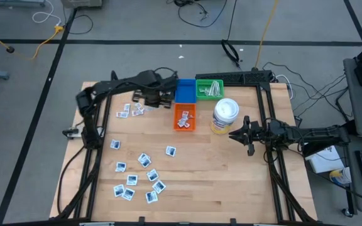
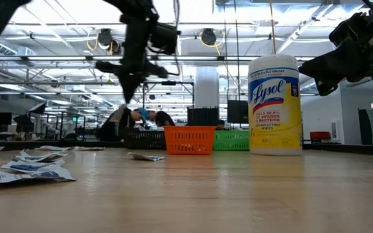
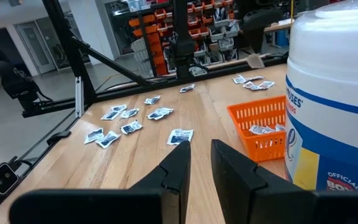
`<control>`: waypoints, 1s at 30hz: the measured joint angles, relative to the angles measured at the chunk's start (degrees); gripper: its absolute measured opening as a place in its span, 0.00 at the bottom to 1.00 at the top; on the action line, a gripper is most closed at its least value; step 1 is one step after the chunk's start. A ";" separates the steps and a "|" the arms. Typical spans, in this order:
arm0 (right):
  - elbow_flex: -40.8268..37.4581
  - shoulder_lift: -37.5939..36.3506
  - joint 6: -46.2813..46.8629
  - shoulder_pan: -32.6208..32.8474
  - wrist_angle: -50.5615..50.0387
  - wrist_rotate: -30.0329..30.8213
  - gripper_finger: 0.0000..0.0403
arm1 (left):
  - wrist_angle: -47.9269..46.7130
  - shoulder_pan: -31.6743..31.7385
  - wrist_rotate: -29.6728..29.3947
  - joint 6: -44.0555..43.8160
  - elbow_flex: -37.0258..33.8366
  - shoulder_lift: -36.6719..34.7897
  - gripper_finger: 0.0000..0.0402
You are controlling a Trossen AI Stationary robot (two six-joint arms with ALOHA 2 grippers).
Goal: Pick & Place First Aid Supplies
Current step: Put the orange ointment pack into the orange bin
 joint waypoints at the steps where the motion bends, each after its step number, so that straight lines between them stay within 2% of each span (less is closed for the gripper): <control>1: -0.01 0.00 -0.01 -0.01 0.00 0.00 0.15 | 0.06 -0.43 0.25 0.01 2.18 1.66 0.00; 8: 0.01 0.01 0.01 -0.01 0.01 0.00 0.15 | 0.35 -2.93 1.78 0.91 15.24 10.93 0.00; 14: -0.01 -0.01 0.00 0.01 0.01 0.00 0.15 | 2.55 -4.61 2.39 1.50 23.31 15.25 0.00; 20: 0.01 0.00 0.00 0.00 0.00 0.00 0.15 | 10.24 -5.76 4.34 1.22 24.17 15.42 0.00; 30: 0.00 0.01 -0.01 0.00 -0.01 0.00 0.15 | 12.39 -6.96 4.17 1.15 22.24 15.40 0.00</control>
